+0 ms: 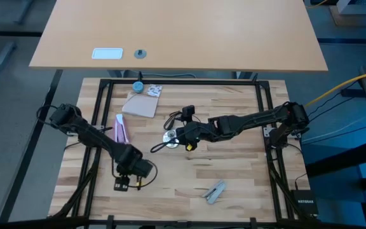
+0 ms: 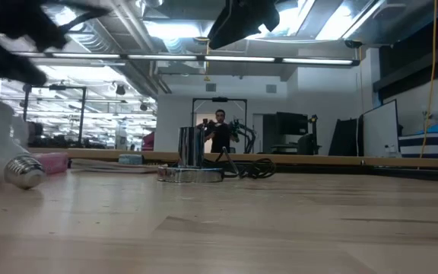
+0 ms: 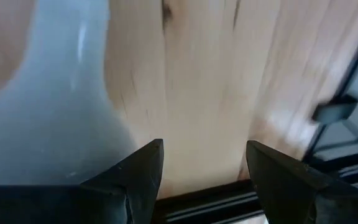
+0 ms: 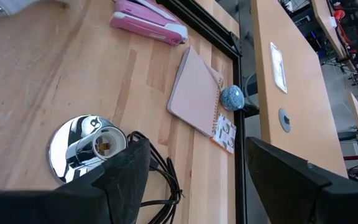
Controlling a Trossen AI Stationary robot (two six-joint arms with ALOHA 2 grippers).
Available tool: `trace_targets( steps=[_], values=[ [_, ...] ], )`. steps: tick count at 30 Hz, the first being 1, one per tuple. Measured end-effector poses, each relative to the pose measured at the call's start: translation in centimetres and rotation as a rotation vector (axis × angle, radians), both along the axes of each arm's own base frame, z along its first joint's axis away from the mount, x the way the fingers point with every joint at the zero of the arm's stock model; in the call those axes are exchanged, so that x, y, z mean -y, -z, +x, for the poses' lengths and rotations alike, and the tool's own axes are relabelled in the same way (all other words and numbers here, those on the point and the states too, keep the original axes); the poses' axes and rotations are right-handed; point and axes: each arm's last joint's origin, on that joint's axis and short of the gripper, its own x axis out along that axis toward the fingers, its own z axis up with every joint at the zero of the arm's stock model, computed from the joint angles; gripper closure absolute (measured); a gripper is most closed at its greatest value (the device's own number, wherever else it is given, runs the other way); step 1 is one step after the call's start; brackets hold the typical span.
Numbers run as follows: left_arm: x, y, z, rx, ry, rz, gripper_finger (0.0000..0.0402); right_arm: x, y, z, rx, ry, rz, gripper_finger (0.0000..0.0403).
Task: Screw lightbulb
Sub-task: Insert the light bulb into the lamp
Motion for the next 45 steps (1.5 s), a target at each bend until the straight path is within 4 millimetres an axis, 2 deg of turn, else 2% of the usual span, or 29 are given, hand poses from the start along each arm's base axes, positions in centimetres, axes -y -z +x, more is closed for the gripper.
trace_targets(
  steps=[3,8,12,17,21,25,32,38,45],
  values=[
    [-0.2,1.5,-1.3,-0.041,0.038,0.059,0.018,0.0,0.0,0.0,0.0,0.0,0.0,0.0137],
    [-1.7,3.7,-2.6,-0.08,0.026,0.213,0.018,0.0,0.0,0.0,0.001,0.0,0.001,0.0137],
    [-3.2,4.7,-2.3,-0.02,0.007,0.307,0.018,0.0,0.0,0.0,0.003,0.0,0.001,0.0137],
    [-5.1,5.1,-0.8,0.093,-0.074,0.376,0.018,0.0,0.0,0.0,0.004,-0.001,0.002,0.0137],
    [-6.0,4.7,-0.4,0.11,-0.104,0.381,0.018,0.0,0.0,0.0,-0.001,-0.008,0.007,0.0137],
    [-6.0,3.9,-0.6,0.143,-0.116,0.368,0.018,0.0,0.0,0.0,-0.002,-0.008,0.007,0.0137],
    [-5.7,0.8,-1.8,0.272,-0.234,0.345,0.018,0.0,0.1,-0.1,-0.018,-0.006,0.004,0.0137],
    [-7.2,-1.5,-2.9,0.406,-0.387,0.489,0.018,0.0,0.1,-0.1,-0.017,-0.004,0.004,0.0137],
    [-8.1,-2.0,-4.5,0.282,-0.458,0.507,0.018,0.0,0.2,-0.1,-0.023,-0.004,0.003,0.0137]
  ],
)
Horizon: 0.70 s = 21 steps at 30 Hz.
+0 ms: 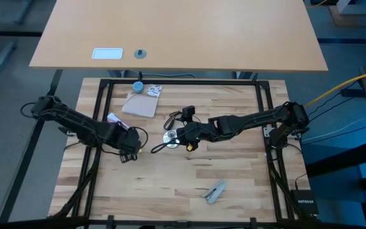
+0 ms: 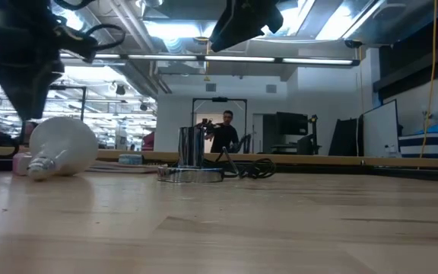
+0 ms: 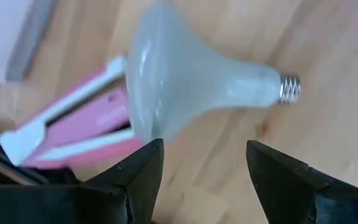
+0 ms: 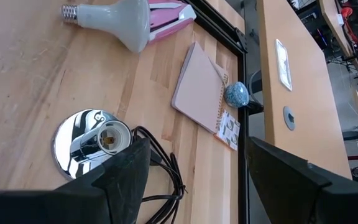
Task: Screw lightbulb
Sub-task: Insert the light bulb into the lamp
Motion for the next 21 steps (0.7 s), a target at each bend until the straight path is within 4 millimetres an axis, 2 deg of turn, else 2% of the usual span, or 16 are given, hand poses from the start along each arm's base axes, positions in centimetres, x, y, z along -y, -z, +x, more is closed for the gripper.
trace_targets(
  steps=[6,15,21],
  values=[
    [0.0,0.8,0.0,0.019,0.011,0.037,0.018,0.0,0.0,0.0,0.0,0.0,0.0,0.0137],
    [-1.7,4.2,0.6,0.133,0.008,0.048,0.018,0.0,0.0,0.0,0.0,0.0,0.0,0.0137],
    [-3.2,4.7,1.4,0.222,-0.097,0.069,0.018,0.0,0.0,0.0,0.001,0.002,0.002,0.0137]
  ],
)
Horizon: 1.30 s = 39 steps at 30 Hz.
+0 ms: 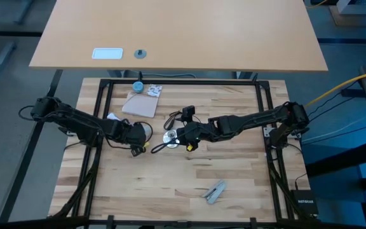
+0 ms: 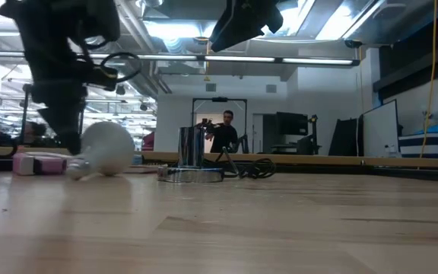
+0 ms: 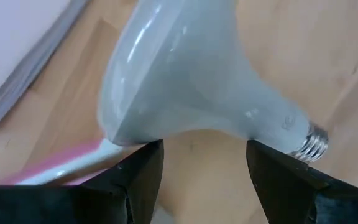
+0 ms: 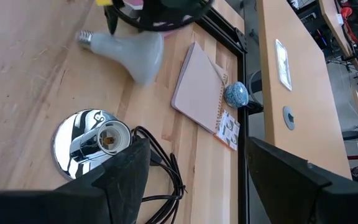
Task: Screw lightbulb
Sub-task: Insert the light bulb into the lamp
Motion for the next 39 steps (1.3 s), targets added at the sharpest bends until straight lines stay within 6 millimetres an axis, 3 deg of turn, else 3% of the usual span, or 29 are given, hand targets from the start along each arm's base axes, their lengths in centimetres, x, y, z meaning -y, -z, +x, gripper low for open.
trace_targets(
  steps=[9,15,20,25,39],
  values=[
    [0.3,-0.6,0.5,0.059,-0.226,-0.243,0.018,0.5,0.3,-0.5,-0.012,0.141,-0.04,0.0137],
    [0.7,-0.8,1.4,0.176,-0.33,-0.307,0.018,1.4,0.9,-1.0,-0.068,0.211,-0.029,0.0137],
    [0.3,-1.3,2.4,0.327,-0.407,-0.268,0.018,3.0,3.0,-2.2,-0.192,0.308,-0.066,0.0137],
    [-0.6,-1.1,2.5,0.341,-0.479,-0.22,0.018,4.4,5.2,-3.7,-0.301,0.419,-0.051,0.0137],
    [-1.2,2.7,4.6,0.245,-0.445,-0.168,0.018,4.9,7.6,-4.7,-0.329,0.481,-0.03,0.0137]
  ],
)
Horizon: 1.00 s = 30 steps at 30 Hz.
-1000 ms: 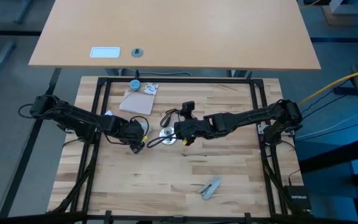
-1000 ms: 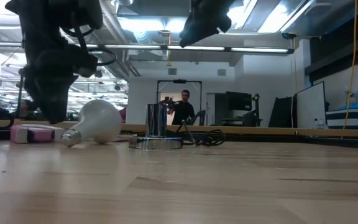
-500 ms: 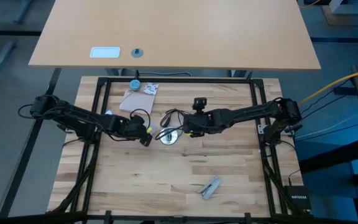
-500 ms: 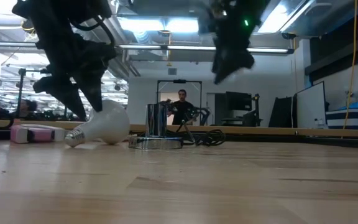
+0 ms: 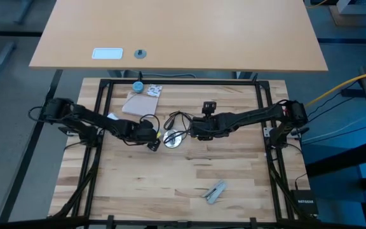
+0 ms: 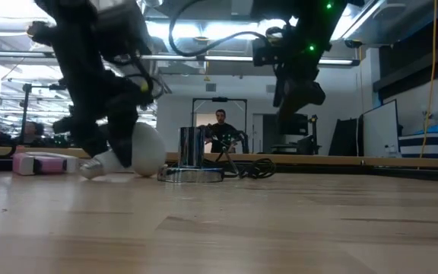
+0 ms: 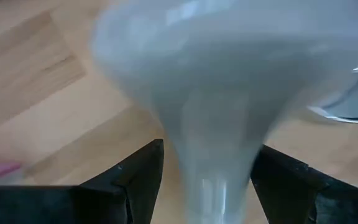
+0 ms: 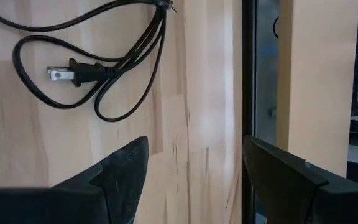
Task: Screw lightbulb
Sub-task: Insert the light bulb into the lamp
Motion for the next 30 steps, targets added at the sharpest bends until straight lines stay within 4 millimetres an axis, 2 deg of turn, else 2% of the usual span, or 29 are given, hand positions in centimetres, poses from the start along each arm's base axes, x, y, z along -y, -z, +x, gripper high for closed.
trace_targets(
  steps=[6,14,21,24,28,30],
  values=[
    [-0.7,1.4,0.4,-0.076,0.045,0.032,0.018,0.0,0.3,-0.1,-0.003,0.004,0.002,0.0137],
    [-1.0,1.5,0.5,-0.106,0.157,0.072,0.018,-0.1,0.5,-0.2,-0.015,-0.01,0.047,0.0137],
    [-1.0,1.5,0.5,-0.111,0.173,0.078,0.0182,-0.3,0.6,-0.2,-0.023,-0.04,0.129,0.0137],
    [-1.0,1.5,0.5,-0.115,0.185,0.084,0.0204,-0.4,0.6,-0.1,-0.022,-0.047,0.154,0.0137],
    [-1.0,1.4,0.6,-0.106,0.219,0.1,0.0255,-0.5,0.7,0.0,-0.01,-0.06,0.196,0.0137],
    [-1.0,1.3,0.7,-0.088,0.222,0.106,0.0263,-0.6,0.6,0.1,0.003,-0.064,0.206,0.0137]
  ],
)
